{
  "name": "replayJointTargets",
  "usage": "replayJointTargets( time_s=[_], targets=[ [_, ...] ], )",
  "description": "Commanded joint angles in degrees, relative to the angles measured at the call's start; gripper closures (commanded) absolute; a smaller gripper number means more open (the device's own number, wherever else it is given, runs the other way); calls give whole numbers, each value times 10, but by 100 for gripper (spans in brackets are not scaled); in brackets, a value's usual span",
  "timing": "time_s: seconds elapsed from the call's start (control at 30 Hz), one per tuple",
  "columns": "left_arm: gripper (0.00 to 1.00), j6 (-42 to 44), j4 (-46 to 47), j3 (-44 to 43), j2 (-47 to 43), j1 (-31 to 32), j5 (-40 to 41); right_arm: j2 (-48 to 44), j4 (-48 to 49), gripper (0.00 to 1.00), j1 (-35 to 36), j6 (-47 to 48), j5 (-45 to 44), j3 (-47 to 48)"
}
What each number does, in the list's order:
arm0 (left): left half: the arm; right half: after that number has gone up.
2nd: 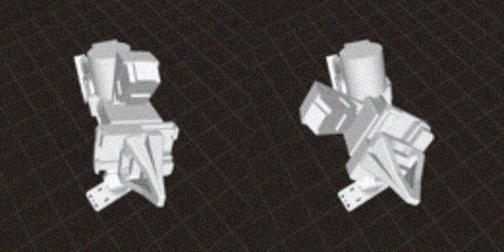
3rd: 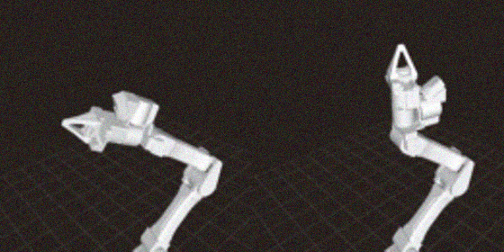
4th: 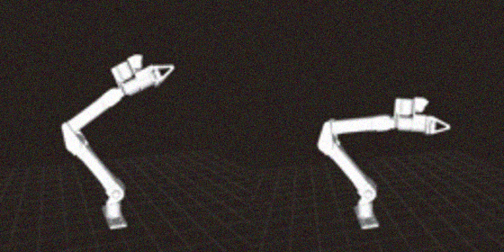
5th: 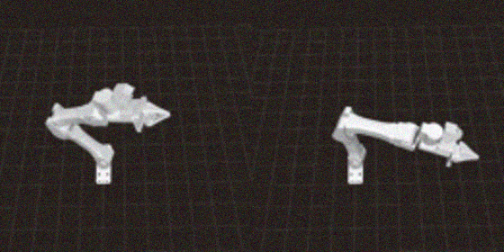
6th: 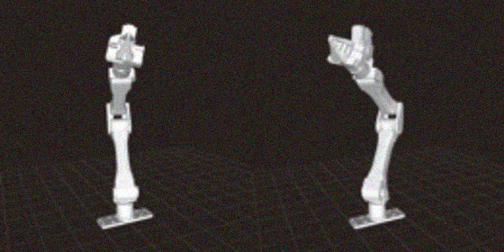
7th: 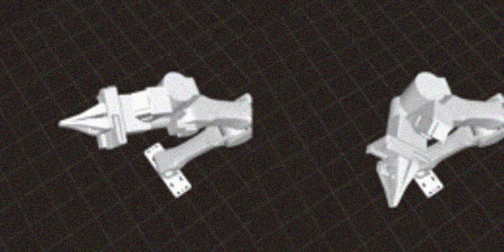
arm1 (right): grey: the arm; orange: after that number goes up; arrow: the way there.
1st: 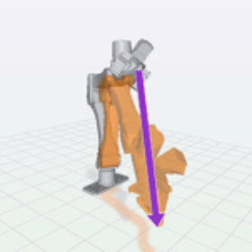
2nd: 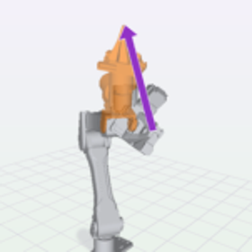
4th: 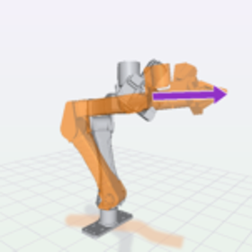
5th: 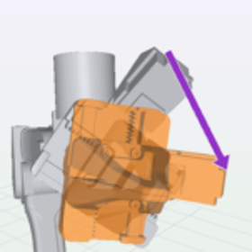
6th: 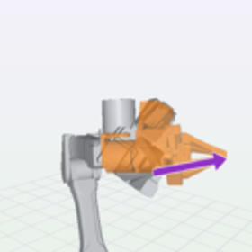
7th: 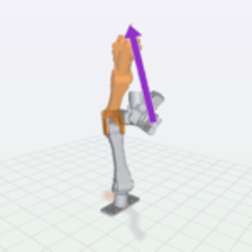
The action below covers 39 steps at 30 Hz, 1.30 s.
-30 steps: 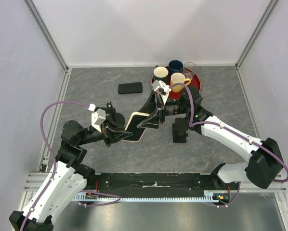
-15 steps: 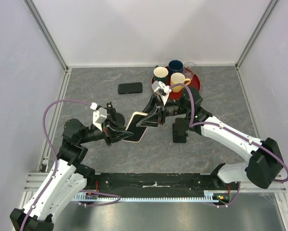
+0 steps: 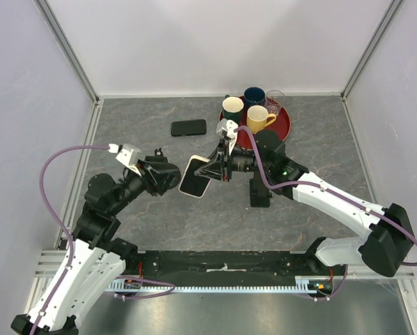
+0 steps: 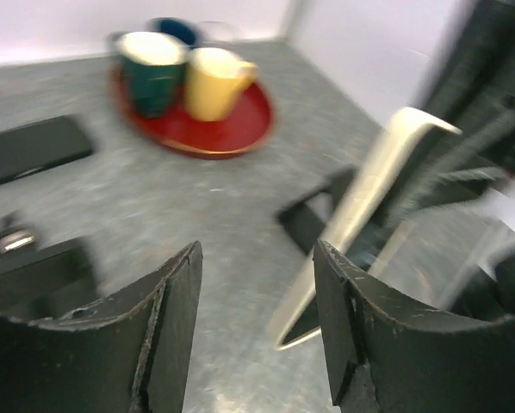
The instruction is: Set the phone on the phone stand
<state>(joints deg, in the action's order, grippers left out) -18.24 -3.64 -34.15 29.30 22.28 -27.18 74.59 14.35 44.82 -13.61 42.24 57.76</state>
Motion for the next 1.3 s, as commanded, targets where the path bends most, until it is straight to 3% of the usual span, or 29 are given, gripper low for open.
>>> replayJointTargets(
  time_s=[0.0, 0.03, 0.07, 0.33, 0.73, 0.87, 1.0, 1.27],
  targets=[
    [41, -27, -186, -71, 22, -1, 386, -39, -10, 100, -1, 26, -139, 23],
    [43, -32, -209, -79, 34, -1, 450, -38, -14, 100, -2, 28, -168, 24],
    [45, -30, -231, -85, 53, -1, 462, -36, -20, 100, -2, 27, -182, 24],
    [61, 50, -211, -94, 107, -2, 464, -16, -31, 100, -2, 39, -196, 27],
    [67, 167, -153, -84, 167, -2, 421, -37, -11, 100, -2, 45, -171, 8],
    [59, 182, -134, -73, 161, -2, 424, -36, -9, 100, -2, 45, -162, 7],
    [59, 195, -120, -64, 160, -6, 403, -36, -2, 100, -2, 45, -153, 4],
    [72, 211, -111, -56, 167, -11, 389, -35, 5, 100, -2, 45, -149, 1]
  ],
)
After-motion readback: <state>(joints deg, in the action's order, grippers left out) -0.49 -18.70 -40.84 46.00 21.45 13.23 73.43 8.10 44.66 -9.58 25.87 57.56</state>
